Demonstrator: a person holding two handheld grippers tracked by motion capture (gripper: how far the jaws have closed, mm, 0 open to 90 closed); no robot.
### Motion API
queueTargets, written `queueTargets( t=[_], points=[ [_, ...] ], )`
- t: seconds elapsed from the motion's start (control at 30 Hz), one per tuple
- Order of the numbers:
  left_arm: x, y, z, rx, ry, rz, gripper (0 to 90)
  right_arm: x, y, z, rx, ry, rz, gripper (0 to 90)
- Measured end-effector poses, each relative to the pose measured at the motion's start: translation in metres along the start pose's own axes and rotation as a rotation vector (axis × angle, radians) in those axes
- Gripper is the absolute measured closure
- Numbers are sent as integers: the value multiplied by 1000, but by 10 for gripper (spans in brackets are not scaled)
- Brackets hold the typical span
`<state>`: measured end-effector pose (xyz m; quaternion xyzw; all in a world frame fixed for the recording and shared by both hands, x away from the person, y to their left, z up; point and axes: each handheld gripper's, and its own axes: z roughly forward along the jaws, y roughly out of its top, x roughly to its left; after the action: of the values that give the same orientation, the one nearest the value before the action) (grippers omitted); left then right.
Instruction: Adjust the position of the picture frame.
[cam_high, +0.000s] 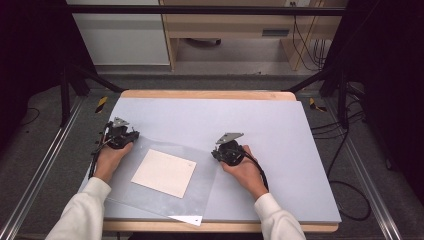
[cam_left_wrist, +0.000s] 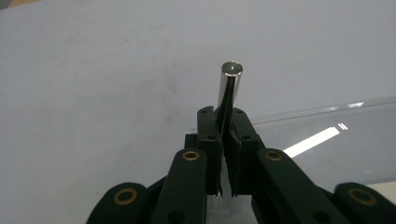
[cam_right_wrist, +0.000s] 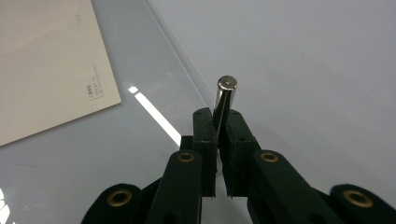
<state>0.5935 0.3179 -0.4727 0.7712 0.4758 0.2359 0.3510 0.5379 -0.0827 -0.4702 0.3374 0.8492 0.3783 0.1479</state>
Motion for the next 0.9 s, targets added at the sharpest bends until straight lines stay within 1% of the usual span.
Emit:
queueTargets(
  t=[0.13, 0.17, 0.2, 0.23, 0.27, 0.37, 0.4, 0.47, 0.5, 0.53, 0.57, 0.6, 0.67, 0.7, 0.73, 0.8, 0.83, 0.87, 0.9],
  points=[
    [0, 2, -2, 5, -4, 2, 849, -1, 1, 0, 3, -1, 15, 854],
    [0, 3, -4, 15, -5, -1, 850, -1, 2, 0, 13, 11, 27, 852],
    [0, 3, -4, 15, -5, -1, 851, -1, 3, -1, 19, 14, 23, 851],
    [0, 7, -6, 24, -1, 10, 851, -1, 4, -1, 27, 19, 28, 851],
    [0, 7, -6, 24, -1, 10, 851, -1, 4, -1, 27, 19, 28, 851],
    [1, 12, -13, 39, -5, 19, 851, -3, 7, -5, 19, 42, 48, 839],
    [1, 13, -14, 40, -4, 25, 851, -4, 8, -5, 19, 45, 39, 839],
    [1, 14, -15, 37, -2, 27, 851, -4, 9, -6, 22, 45, 35, 839],
    [1, 15, -17, 38, 1, 34, 851, -5, 10, -6, 33, 52, 58, 834],
    [1, 15, -18, 36, 0, 30, 851, -6, 11, -6, 33, 63, 69, 830],
    [1, 15, -18, 36, 0, 30, 851, -6, 11, -6, 33, 63, 69, 830],
    [1, 15, -19, 37, -1, 30, 851, -8, 11, -6, 34, 78, 82, 828],
    [1, 17, -22, 43, -1, 42, 852, -8, 11, -6, 37, 77, 81, 829],
    [1, 17, -23, 42, -1, 45, 852, -7, 12, -6, 41, 77, 88, 829],
    [2, 19, -26, 42, -1, 54, 852, -8, 13, -7, 37, 77, 81, 828],
    [2, 20, -28, 43, 1, 54, 851, -6, 15, -8, 37, 70, 77, 829],
    [2, 20, -28, 43, 1, 54, 851, -6, 15, -9, 33, 66, 62, 830],
    [1, 19, -28, 41, 1, 51, 851, -6, 15, -9, 33, 66, 62, 830],
    [2, 19, -28, 42, 0, 51, 851, -4, 15, -9, 31, 59, 52, 832]
  ],
)
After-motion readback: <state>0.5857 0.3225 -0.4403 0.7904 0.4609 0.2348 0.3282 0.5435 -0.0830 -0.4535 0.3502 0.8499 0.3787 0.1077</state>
